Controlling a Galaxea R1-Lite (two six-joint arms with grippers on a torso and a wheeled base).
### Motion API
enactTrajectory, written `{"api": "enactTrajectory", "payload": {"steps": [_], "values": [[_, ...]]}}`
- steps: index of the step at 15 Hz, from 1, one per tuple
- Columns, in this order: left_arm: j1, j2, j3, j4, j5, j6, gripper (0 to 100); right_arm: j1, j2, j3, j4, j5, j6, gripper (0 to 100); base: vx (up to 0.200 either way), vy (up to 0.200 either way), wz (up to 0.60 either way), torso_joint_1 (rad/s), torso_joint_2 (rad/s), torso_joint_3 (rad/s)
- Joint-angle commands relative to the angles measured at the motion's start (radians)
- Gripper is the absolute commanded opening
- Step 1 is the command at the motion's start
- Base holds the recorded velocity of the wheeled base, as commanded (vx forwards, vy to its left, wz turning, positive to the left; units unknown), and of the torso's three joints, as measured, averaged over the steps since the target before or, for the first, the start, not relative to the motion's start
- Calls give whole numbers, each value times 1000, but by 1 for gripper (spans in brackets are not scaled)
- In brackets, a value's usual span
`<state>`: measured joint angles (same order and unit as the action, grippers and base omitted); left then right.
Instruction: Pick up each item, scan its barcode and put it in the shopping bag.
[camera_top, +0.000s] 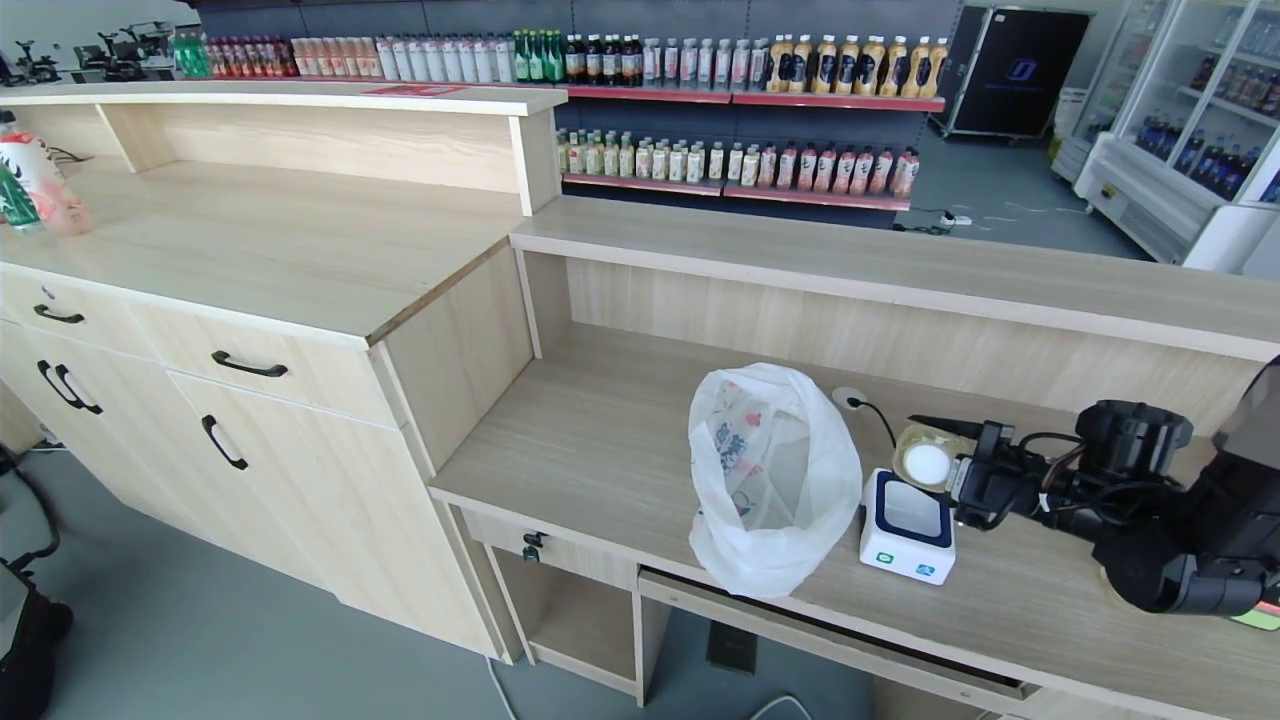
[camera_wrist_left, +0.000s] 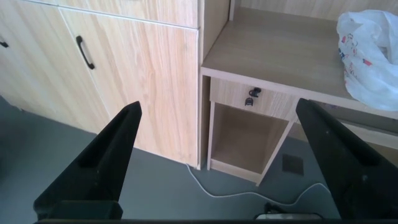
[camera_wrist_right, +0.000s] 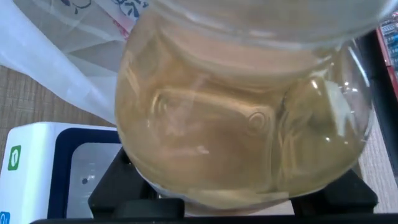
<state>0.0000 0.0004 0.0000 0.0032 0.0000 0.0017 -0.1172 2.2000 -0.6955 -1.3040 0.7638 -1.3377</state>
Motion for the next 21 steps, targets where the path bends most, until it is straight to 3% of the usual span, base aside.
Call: {"api": "enactTrajectory", "payload": {"steps": [1, 21], "values": [[0, 0, 0, 0, 0, 0, 100, -5, 18, -5, 2, 2, -5, 0, 0, 0, 0, 0, 0, 0], [0, 0, 0, 0, 0, 0, 100, 53, 121, -65, -18, 8, -8, 0, 0, 0, 0, 0, 0, 0]]}}
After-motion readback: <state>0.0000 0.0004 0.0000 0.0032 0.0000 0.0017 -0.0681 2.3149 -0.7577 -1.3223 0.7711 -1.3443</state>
